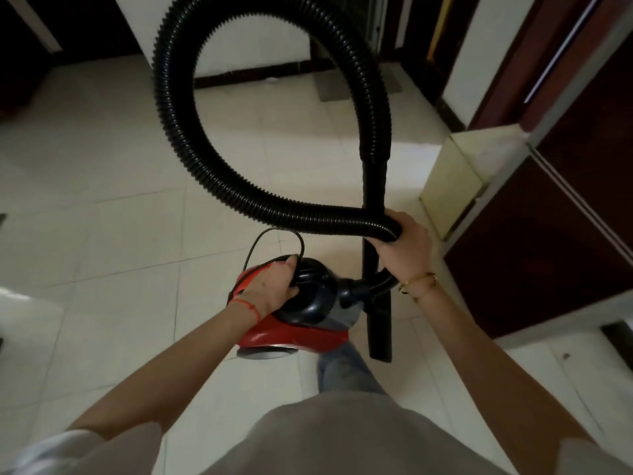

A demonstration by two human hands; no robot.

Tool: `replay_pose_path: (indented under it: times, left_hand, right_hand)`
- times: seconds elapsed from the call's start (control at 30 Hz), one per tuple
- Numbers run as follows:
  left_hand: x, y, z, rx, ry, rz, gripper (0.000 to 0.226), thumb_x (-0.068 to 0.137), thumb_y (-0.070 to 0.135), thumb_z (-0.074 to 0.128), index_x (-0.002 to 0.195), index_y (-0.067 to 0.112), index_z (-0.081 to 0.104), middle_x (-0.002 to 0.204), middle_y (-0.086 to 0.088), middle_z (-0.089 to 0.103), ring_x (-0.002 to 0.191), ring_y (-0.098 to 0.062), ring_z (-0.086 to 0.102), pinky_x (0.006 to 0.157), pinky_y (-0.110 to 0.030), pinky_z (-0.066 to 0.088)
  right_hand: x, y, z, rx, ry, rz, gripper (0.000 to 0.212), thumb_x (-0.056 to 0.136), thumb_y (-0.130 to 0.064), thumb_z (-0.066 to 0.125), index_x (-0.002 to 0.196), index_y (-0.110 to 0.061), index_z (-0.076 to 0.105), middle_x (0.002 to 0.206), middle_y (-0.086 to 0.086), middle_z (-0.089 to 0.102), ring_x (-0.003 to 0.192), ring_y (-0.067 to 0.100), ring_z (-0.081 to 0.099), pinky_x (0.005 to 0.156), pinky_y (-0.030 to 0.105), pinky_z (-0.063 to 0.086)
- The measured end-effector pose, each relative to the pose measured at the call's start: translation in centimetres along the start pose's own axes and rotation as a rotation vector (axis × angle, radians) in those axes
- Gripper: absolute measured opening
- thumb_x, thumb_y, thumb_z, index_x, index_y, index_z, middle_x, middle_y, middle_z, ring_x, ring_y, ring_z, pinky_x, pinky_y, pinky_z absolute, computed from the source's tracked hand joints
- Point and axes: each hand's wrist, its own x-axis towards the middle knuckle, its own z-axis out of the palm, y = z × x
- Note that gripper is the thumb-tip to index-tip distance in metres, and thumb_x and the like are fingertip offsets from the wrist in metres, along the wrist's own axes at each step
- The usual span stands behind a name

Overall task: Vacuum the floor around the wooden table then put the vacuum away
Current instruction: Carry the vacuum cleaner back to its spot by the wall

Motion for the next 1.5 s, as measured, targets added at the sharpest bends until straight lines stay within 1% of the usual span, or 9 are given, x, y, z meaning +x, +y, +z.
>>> replay_pose_path:
  times: [0.17,0.3,0.5,0.7,0.87,1.0,1.17,1.4,1.5]
  left_hand:
    - [8.0,-5.1,-4.7,-0.023,0.017,-0.099,0.05,0.085,0.014,0.062,0.13,0.007,0.042,0.114,-0.012,0.063,0.103,-0.028,0.061,0.088,-0.036,0.05]
    - [14.6,-8.9,-8.9,-0.034,0.053,-0.162,0.057,0.082,0.014,0.063,0.135,0.01,0.04,0.116,-0.009,0.063,0.103,-0.025,0.062,0.09,-0.034,0.05]
    - [23.4,-14.7,-14.9,-0.067,0.127,-0.218,0.059,0.081,0.015,0.063,0.135,0.011,0.04,0.117,-0.007,0.062,0.103,-0.023,0.062,0.089,-0.032,0.051]
    - [33.0,-21.9,-19.9,-0.086,0.142,-0.24,0.057,0.084,0.017,0.062,0.135,0.01,0.038,0.115,-0.009,0.063,0.102,-0.025,0.062,0.089,-0.034,0.051]
    - [41.9,-28.6,-25.1,-0.1,0.145,-0.231,0.051,0.087,0.016,0.06,0.133,0.007,0.04,0.113,-0.011,0.062,0.102,-0.026,0.061,0.083,-0.028,0.047]
    - [48.8,-34.6,-29.9,-0.095,0.165,-0.196,0.048,0.088,0.019,0.058,0.131,0.007,0.04,0.107,-0.01,0.063,0.095,-0.023,0.062,0.072,-0.022,0.041]
    - [56.7,-40.4,-35.8,-0.084,0.195,-0.134,0.05,0.089,0.02,0.057,0.133,0.005,0.039,0.107,-0.008,0.062,0.094,-0.021,0.062,0.079,-0.028,0.05]
    - [68.8,-48.4,-43.3,-0.061,0.173,-0.119,0.043,0.088,0.02,0.057,0.126,0.005,0.043,0.097,-0.006,0.063,0.084,-0.019,0.063,0.072,-0.028,0.052]
    - [74.4,-52.0,-45.9,-0.055,0.16,-0.131,0.037,0.089,0.019,0.057,0.121,0.006,0.045,0.096,-0.005,0.062,0.079,-0.016,0.059,0.065,-0.023,0.045]
  right_hand:
    - [12.0,-1.5,5.8,0.044,-0.079,-0.041,0.028,0.079,-0.03,0.072,0.106,-0.026,0.068,0.096,-0.004,0.069,0.087,0.012,0.063,0.069,0.02,0.04]
    - [21.6,-3.7,9.4,0.079,-0.148,-0.089,0.032,0.078,-0.029,0.075,0.108,-0.026,0.068,0.093,-0.009,0.066,0.082,0.004,0.058,0.066,0.005,0.034]
    - [34.3,-7.3,14.7,0.105,-0.186,-0.163,0.034,0.076,-0.025,0.077,0.109,-0.024,0.068,0.089,-0.014,0.062,0.08,0.001,0.056,0.067,-0.002,0.033]
    - [45.8,-10.2,21.6,0.098,-0.171,-0.216,0.035,0.075,-0.024,0.077,0.109,-0.021,0.068,0.093,-0.006,0.068,0.081,0.007,0.059,0.076,0.018,0.044]
    - [55.6,-13.2,28.2,0.074,-0.139,-0.244,0.034,0.075,-0.022,0.078,0.107,-0.017,0.068,0.091,-0.002,0.069,0.079,0.008,0.057,0.072,0.02,0.043]
    - [63.8,-16.6,32.9,0.045,-0.114,-0.259,0.031,0.075,-0.018,0.077,0.105,-0.013,0.069,0.088,-0.002,0.067,0.075,0.009,0.055,0.063,0.008,0.034]
    - [73.3,-19.6,37.7,0.061,-0.106,-0.233,0.032,0.075,-0.017,0.078,0.105,-0.011,0.068,0.084,-0.002,0.065,0.073,0.011,0.057,0.062,0.015,0.042]
    - [86.6,-22.7,44.7,0.099,-0.081,-0.176,0.032,0.077,-0.022,0.077,0.108,-0.017,0.068,0.085,-0.008,0.063,0.072,0.005,0.056,0.059,0.008,0.037]
    - [92.8,-23.6,48.3,0.095,-0.072,-0.184,0.033,0.076,-0.024,0.077,0.108,-0.019,0.068,0.086,-0.007,0.065,0.074,0.008,0.059,0.064,0.017,0.045]
